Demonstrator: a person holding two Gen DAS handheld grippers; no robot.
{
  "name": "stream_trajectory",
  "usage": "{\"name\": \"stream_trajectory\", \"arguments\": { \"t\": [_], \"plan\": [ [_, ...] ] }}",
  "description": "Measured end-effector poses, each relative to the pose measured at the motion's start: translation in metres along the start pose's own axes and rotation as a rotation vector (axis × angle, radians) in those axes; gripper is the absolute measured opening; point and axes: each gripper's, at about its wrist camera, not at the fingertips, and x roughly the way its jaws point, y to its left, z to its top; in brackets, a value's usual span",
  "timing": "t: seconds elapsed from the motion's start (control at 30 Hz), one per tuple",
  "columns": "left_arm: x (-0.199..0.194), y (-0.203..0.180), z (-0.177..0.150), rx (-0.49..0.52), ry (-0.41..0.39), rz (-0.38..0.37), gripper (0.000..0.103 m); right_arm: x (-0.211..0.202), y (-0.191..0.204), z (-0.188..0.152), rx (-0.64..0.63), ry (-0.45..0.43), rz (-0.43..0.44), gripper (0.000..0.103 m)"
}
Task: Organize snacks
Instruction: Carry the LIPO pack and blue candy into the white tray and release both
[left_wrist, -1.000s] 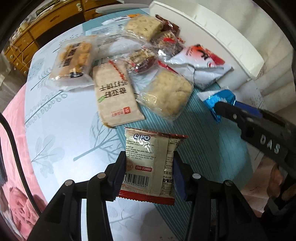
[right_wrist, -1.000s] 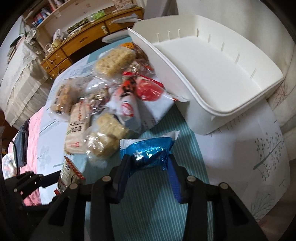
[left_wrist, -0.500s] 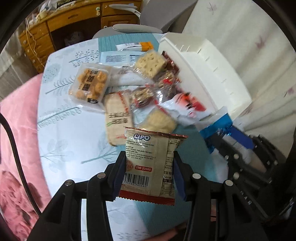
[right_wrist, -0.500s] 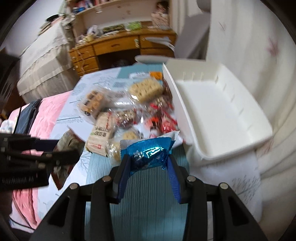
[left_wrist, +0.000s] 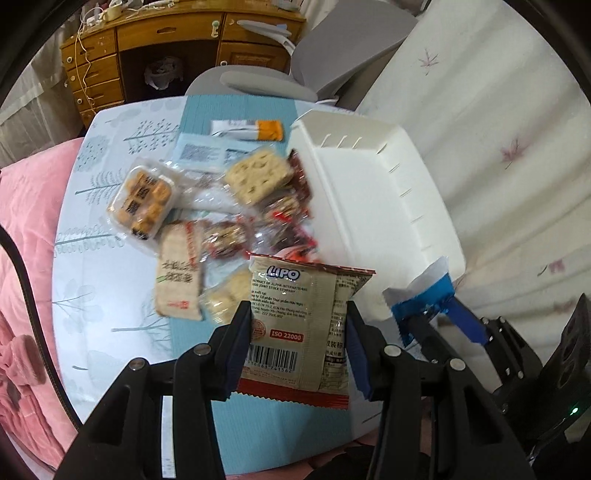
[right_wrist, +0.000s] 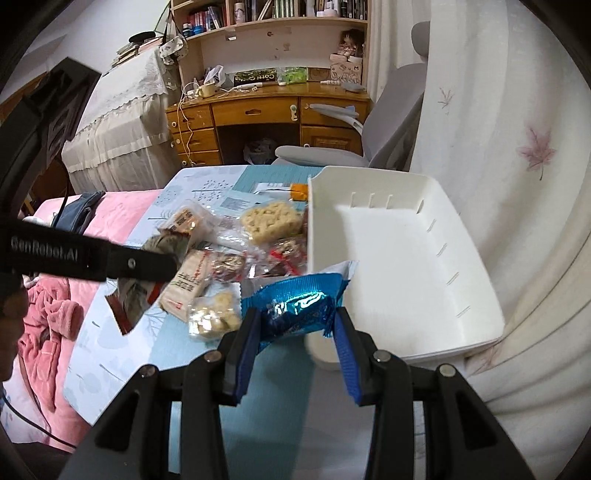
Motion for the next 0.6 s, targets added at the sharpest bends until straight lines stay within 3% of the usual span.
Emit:
{"name": "stream_trajectory", "arguments": {
  "t": [0.37, 0.6],
  "plan": [
    [0.016, -0.073, 0.02, -0.015, -0.074, -0.038, 0.047, 0.001, -0.064, 0.001, -0.037, 0.001, 0.01, 0.04],
    [0.037, -0.107, 0.032, -0.012, -0.082, -0.056, 0.047, 0.013, -0.108, 0.002, 0.015, 0.041, 0.018, 0.04]
  ]
}}
